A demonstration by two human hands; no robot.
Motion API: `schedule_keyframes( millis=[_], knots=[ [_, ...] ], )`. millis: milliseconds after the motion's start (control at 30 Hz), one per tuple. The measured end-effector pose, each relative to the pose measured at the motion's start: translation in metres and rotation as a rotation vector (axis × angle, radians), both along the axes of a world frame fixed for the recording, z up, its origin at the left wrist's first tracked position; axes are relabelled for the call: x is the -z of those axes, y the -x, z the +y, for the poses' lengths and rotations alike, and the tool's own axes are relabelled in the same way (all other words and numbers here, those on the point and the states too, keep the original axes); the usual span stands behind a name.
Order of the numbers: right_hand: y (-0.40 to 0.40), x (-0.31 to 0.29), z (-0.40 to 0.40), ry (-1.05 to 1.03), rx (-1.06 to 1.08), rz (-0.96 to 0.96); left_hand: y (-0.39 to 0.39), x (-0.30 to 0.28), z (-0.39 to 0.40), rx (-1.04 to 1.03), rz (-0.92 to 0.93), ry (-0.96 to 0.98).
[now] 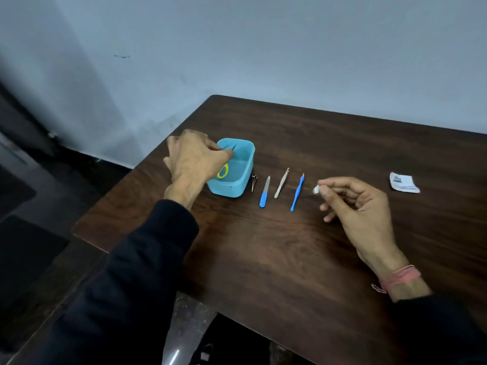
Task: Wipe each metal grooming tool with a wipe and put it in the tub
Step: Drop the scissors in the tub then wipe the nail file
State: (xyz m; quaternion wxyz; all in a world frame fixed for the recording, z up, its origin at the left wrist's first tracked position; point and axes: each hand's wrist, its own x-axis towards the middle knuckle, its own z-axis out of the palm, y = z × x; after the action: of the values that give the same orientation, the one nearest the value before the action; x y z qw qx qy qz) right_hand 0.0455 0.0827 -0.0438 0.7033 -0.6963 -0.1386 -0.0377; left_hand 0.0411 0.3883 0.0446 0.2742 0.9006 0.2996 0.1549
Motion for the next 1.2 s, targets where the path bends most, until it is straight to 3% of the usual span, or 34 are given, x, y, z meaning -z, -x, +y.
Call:
schedule_keyframes(
  millis=[467, 667, 833, 1000, 1200],
  knots=[
    [-0.001, 0.004, -0.004, 0.051, -0.026, 0.010, -0.021, 0.019, 0.004, -0.010, 0.230, -0.394],
    [-0.001, 0.004, -0.005, 0.047, -0.024, 0.013, -0.005, 0.012, -0.001, 0.028, 0.054, -0.338],
    [-0.002, 0.003, -0.005, 0.061, -0.029, 0.012, 0.035, 0.010, -0.034, 0.111, -0.236, -0.283],
    [-0.002, 0.004, -0.005, 0.053, -0.033, 0.016, 0.062, 0.023, -0.075, 0.181, 0.059, -0.203],
    [-0.003, 0.003, -0.005, 0.042, -0.017, 0.041, 0.056, 0.034, -0.093, 0.200, 0.176, -0.276]
  ],
)
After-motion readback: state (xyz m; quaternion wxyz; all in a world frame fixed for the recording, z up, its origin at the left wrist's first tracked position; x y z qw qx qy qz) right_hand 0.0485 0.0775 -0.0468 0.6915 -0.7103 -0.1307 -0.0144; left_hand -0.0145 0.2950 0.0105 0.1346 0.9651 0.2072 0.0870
